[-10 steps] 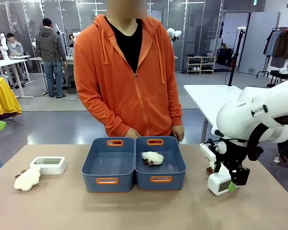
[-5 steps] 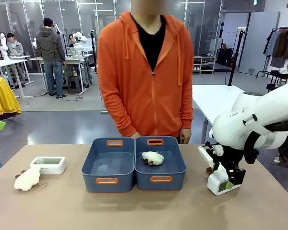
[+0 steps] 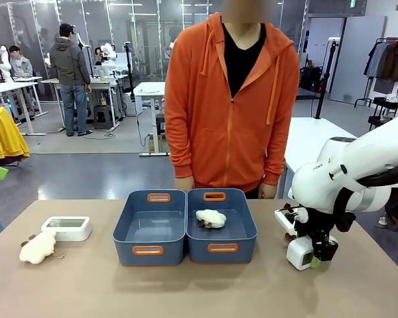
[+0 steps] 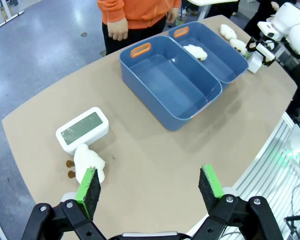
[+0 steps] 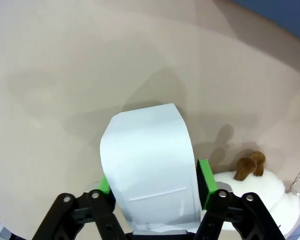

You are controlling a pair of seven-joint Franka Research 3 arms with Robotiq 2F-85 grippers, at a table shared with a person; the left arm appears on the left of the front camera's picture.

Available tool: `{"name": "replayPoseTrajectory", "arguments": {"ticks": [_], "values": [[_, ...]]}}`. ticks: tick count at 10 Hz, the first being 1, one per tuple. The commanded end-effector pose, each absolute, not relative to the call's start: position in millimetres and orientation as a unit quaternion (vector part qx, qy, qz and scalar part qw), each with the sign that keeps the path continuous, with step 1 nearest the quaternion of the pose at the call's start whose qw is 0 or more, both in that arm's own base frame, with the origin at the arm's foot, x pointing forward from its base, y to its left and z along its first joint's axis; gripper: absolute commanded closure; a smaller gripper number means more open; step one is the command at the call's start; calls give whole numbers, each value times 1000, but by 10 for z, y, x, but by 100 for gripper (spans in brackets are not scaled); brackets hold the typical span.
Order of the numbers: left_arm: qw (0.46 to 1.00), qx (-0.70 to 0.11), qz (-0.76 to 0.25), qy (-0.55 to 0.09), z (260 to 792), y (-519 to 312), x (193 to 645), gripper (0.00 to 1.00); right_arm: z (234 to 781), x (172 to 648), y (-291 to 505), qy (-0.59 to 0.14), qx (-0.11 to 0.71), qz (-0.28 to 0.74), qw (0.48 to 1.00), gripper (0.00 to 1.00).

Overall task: Sort the digital clocks into the basket.
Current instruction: Pick up the Digital clock from the table and place it into the empty Plastic storage basket.

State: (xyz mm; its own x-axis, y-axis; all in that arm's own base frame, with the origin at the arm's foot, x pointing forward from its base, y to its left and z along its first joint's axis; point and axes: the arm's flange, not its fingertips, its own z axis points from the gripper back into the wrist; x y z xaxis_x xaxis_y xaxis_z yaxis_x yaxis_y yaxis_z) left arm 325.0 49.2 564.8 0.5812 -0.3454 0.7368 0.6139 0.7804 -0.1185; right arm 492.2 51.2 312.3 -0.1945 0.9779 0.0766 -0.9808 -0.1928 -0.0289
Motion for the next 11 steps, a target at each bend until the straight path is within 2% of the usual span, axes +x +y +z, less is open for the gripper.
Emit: {"name": "replayPoseTrajectory", "arguments": {"ticks": [1,2,4,6,7,9,11], "values": [[867,-187,-285,-364,5648,498,3237,0,3153,4950,534,-31,32,767,640,66],[867,-187,-285,-364,5648,498,3237,0,3174,4960,527,-25,33,768,640,100],[867,-187,-285,-364,5648,498,3237,0,3404,4919,533,-10,38,770,637,100],[867,-187,-285,-364,5648,498,3237,0,4307,4801,649,-104,64,769,627,100],[867,-187,-285,-364,5648,498,3237,0,4745,4771,808,-119,50,755,643,100],[867,-187,-285,-364,5648,498,3237,0,5089,4766,1329,-118,34,740,661,100],[867,-187,-285,-364,5648,498,3237,0,5295,4778,2187,-158,27,711,685,100]]}}
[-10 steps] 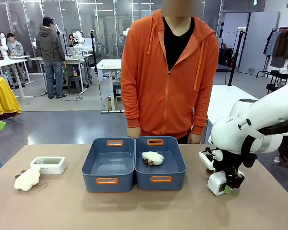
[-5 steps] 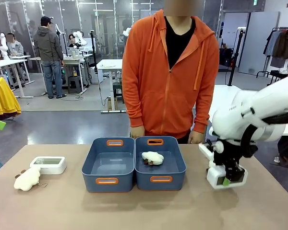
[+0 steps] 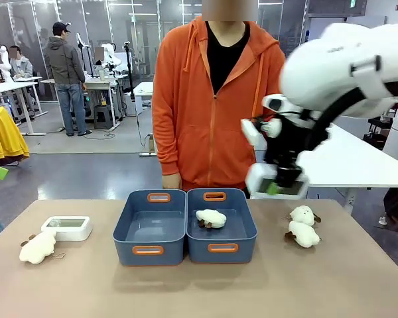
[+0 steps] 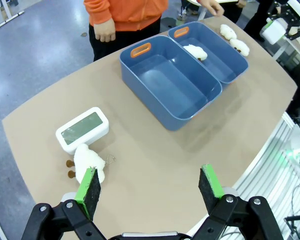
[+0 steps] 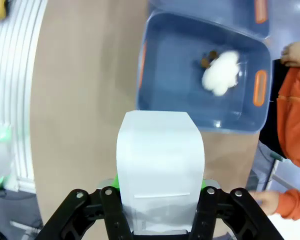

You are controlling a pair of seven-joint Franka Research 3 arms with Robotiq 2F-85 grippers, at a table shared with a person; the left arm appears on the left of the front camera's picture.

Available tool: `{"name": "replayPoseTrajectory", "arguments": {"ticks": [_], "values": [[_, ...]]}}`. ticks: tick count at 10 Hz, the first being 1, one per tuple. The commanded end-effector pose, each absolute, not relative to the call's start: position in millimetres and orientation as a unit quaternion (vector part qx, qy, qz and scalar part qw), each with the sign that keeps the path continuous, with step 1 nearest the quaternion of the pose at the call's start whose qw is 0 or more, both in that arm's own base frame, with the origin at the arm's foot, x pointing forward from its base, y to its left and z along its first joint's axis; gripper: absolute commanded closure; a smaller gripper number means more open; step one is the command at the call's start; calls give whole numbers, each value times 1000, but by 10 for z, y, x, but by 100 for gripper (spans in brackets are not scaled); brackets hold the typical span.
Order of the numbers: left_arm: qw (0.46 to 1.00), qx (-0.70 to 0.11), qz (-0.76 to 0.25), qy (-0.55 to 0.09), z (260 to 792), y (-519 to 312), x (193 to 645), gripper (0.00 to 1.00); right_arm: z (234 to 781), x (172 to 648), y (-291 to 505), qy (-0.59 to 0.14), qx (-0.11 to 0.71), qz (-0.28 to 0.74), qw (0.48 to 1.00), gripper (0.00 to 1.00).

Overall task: Sort the digital clocks into the basket.
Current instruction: Pick up the Digital clock from the table and place it into the empty Plastic storage basket.

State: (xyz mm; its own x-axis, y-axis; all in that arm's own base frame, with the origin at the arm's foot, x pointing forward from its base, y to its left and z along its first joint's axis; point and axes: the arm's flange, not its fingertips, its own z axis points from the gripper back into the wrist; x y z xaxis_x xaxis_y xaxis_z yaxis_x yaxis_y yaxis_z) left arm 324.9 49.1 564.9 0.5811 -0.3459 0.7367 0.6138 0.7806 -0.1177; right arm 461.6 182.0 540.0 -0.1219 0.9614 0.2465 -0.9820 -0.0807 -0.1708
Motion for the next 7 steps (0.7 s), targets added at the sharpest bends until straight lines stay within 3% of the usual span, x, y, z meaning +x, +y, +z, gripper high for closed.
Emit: {"name": "replayPoseTrajectory", "arguments": {"ticks": [1,4,7], "values": [[867,-187,-285,-364,5648,498,3237,0,5345,4765,2629,-188,18,696,692,100],[867,-187,-285,-364,5648,498,3237,0,5119,4724,3692,-232,-9,669,706,100],[867,-187,-285,-364,5648,498,3237,0,4723,4702,4147,-252,6,649,718,100]]}}
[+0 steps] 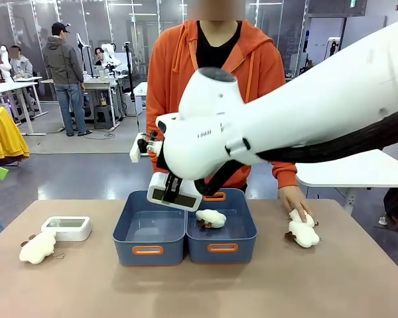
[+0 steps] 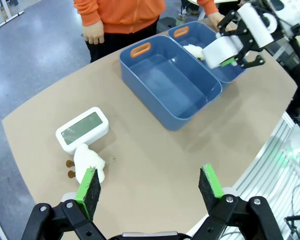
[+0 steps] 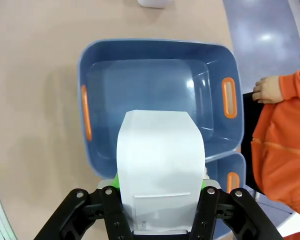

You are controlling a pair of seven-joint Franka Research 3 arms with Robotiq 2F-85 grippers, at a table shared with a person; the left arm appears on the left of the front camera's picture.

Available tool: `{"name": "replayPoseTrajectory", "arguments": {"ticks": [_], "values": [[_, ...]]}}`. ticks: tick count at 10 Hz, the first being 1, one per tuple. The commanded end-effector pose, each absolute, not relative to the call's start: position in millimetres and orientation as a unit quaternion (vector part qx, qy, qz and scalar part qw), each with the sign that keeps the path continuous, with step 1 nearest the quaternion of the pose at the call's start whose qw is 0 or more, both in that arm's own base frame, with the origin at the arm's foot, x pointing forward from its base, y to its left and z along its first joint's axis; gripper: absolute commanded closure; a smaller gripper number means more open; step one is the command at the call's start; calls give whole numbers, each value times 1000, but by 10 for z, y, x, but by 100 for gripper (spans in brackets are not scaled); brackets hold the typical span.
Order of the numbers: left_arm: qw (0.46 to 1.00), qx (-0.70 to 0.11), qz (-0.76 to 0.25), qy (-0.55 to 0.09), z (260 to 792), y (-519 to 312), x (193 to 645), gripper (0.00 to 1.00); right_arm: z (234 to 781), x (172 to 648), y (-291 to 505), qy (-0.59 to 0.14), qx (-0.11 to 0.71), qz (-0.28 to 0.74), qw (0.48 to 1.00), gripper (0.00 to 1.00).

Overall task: Sort the digital clocks into the basket.
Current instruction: Pick up the Digital clock from the table and place it into the empty Plastic storage basket.

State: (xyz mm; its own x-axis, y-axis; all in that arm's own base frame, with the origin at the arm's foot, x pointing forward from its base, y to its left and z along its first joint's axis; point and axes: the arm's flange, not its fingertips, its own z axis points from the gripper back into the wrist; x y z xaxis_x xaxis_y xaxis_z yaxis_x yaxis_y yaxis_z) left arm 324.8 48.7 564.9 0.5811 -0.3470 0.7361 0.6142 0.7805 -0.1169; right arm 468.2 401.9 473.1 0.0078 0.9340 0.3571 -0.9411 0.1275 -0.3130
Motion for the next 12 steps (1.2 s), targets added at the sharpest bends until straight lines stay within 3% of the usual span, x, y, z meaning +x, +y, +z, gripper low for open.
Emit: {"name": "replayPoseTrajectory", "arguments": {"ticks": [1,4,7,8,9,10,12], "values": [[867,-187,-285,-364,5648,498,3237,0,4556,4644,4229,-255,7,665,702,100],[867,-187,-285,-364,5648,498,3237,0,4231,4651,4352,-260,53,689,675,100],[867,-187,-285,-364,5648,498,3237,0,4105,4702,4350,-239,61,686,684,100],[867,-187,-285,-364,5648,498,3237,0,4107,4689,4360,-239,65,689,682,29],[867,-187,-285,-364,5648,498,3237,0,4115,4671,4372,-237,68,690,681,21],[867,-187,-285,-364,5648,498,3237,0,4123,4671,4367,-237,67,689,681,0],[867,-187,-285,-364,5648,498,3237,0,4147,4673,4336,-241,71,684,685,0]]}}
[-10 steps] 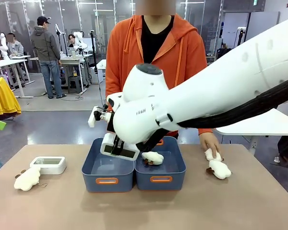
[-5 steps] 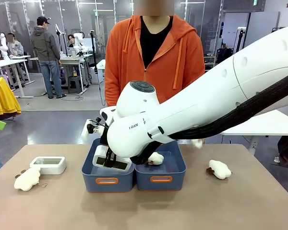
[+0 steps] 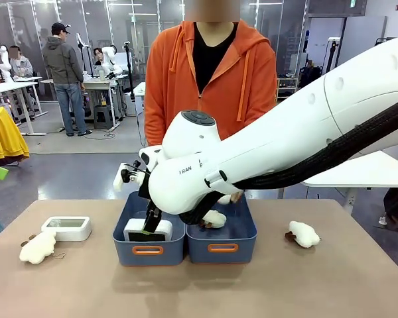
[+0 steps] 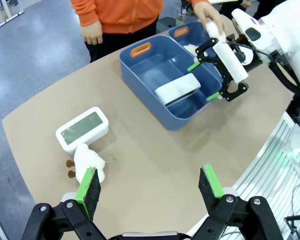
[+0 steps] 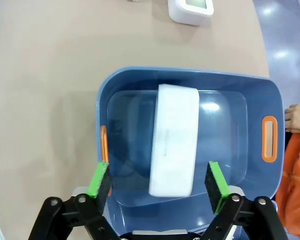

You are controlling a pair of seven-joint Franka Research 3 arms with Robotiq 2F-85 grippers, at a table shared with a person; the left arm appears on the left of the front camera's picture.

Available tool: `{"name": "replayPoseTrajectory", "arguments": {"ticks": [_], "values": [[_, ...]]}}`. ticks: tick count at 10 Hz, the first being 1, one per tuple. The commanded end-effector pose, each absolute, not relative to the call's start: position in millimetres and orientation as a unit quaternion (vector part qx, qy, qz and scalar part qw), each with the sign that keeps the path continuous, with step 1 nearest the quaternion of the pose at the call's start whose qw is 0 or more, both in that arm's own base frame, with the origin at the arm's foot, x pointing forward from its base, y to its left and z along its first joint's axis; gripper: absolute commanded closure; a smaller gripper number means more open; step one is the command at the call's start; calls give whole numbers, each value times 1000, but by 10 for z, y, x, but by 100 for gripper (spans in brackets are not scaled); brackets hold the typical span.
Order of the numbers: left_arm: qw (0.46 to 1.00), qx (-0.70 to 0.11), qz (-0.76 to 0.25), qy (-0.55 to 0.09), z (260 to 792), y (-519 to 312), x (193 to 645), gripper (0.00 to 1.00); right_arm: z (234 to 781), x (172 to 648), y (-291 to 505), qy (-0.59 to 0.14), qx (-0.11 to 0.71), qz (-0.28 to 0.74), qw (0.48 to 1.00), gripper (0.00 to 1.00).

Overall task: Sort the digital clocks into the basket.
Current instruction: Pick up the Digital clock from the table and place it into the empty Plastic storage basket.

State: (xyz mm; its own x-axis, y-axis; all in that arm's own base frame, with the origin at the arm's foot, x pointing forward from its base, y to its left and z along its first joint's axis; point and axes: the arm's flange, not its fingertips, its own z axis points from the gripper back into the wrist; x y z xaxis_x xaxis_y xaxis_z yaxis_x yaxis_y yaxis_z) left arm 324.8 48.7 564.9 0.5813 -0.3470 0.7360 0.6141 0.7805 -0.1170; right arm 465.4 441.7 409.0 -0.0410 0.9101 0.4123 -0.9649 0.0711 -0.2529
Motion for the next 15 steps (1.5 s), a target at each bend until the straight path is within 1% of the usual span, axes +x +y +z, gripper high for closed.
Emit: {"name": "replayPoseTrajectory", "arguments": {"ticks": [1,2,14,15], "values": [[867,-187,-285,-364,5648,498,3237,0,4177,4649,4288,-243,74,686,682,0],[867,-187,-285,-364,5648,498,3237,0,4090,4654,4417,-243,56,679,690,0],[867,-187,-285,-364,5648,498,3237,0,4084,4659,4412,-243,58,680,689,0],[867,-187,-285,-364,5648,498,3237,0,4384,4556,4275,-250,81,666,698,0]]}}
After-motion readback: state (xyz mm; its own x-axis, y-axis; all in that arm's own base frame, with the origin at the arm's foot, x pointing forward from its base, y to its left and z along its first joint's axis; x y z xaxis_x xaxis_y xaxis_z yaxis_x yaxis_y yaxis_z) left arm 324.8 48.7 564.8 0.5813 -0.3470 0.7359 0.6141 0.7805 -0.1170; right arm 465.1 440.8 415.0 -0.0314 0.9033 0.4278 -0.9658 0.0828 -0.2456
